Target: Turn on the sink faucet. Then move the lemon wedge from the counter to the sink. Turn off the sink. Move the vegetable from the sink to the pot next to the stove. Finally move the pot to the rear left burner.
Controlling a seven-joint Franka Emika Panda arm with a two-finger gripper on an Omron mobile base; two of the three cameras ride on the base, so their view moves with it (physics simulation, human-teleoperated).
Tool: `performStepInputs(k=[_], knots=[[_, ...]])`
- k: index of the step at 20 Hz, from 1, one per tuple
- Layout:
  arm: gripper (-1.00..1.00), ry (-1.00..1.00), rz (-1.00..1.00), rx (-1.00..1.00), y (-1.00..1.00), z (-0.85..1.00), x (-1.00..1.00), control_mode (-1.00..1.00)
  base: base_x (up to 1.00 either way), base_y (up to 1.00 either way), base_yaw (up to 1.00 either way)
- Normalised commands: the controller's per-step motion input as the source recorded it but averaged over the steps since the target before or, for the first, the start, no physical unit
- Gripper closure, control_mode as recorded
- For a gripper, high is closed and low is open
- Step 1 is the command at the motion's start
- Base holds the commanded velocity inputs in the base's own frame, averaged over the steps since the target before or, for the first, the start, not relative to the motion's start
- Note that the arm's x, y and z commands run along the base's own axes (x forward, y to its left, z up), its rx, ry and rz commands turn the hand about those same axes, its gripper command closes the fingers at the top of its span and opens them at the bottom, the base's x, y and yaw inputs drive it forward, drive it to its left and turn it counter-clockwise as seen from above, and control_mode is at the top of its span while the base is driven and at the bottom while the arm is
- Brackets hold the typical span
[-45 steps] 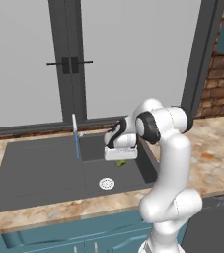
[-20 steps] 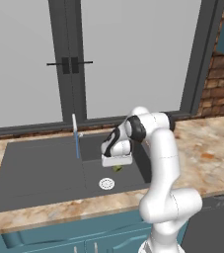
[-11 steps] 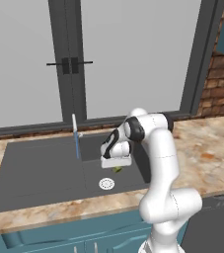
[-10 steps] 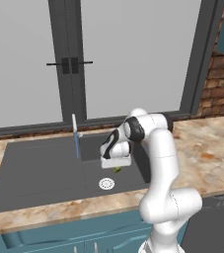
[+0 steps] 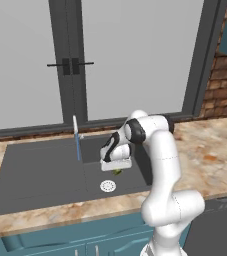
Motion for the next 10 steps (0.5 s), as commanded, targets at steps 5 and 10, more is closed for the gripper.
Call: performStepInputs(k=[5,10], knots=[[-1.0,-0.02,0.0,0.0,0.14,0.24,-0.33,-1.0,0.0,0.0,0.0],[-1.0,-0.03,-0.01,0.0,0.02,0.41,-0.34,-1.0,0.0,0.0,0.0]])
